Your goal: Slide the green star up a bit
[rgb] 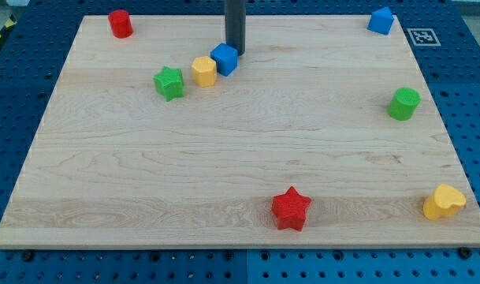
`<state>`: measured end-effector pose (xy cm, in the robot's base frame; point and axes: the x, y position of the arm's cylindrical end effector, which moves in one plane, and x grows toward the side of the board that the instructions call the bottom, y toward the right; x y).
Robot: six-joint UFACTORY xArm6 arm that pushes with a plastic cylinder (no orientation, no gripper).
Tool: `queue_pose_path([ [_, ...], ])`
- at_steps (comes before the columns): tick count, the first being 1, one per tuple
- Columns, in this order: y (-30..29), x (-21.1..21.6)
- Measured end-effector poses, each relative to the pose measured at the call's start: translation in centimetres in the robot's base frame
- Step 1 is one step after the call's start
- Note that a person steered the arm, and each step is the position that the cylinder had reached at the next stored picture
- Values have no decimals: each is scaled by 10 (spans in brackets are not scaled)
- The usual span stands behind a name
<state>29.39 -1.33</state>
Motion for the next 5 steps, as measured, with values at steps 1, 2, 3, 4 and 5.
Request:
queue_pose_path([
  [1,-2,1],
  [2,7,32],
  [3,19,91],
  [4,-11,146],
  [5,-80,156],
])
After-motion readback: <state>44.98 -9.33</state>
